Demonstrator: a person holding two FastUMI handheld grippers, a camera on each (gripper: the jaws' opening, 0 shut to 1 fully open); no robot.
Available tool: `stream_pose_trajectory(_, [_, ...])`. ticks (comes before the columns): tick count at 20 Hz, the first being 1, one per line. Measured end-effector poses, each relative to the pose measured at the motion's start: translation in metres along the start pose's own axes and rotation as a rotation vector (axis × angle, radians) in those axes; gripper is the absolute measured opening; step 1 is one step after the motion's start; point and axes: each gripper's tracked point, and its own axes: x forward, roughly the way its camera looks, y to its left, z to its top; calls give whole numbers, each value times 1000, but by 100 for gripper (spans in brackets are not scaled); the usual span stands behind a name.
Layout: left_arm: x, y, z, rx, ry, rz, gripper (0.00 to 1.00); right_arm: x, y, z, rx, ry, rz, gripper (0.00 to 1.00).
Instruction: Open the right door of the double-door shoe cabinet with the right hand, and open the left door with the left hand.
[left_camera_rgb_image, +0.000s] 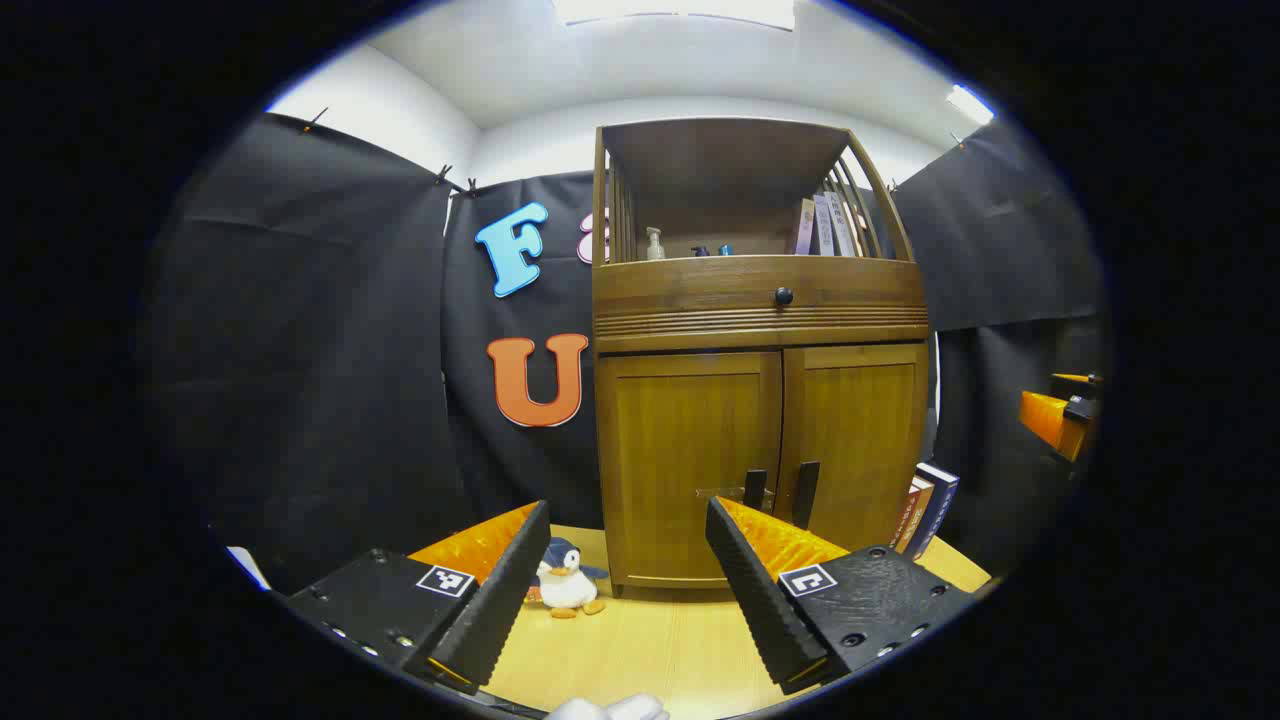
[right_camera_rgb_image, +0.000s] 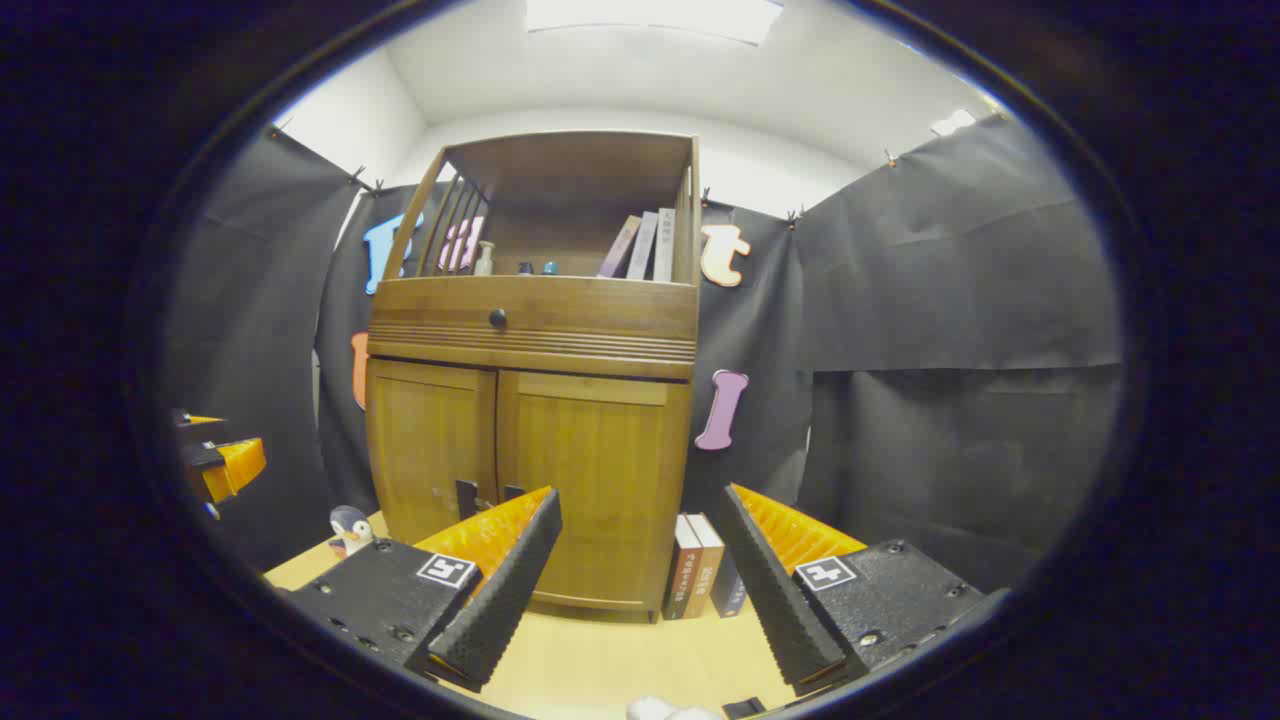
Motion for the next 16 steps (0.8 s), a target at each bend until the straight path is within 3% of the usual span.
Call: stream_pose_trajectory(16, [6,2,-3,-5,10,-39,95,1,7,-12,-7,34,-7,100])
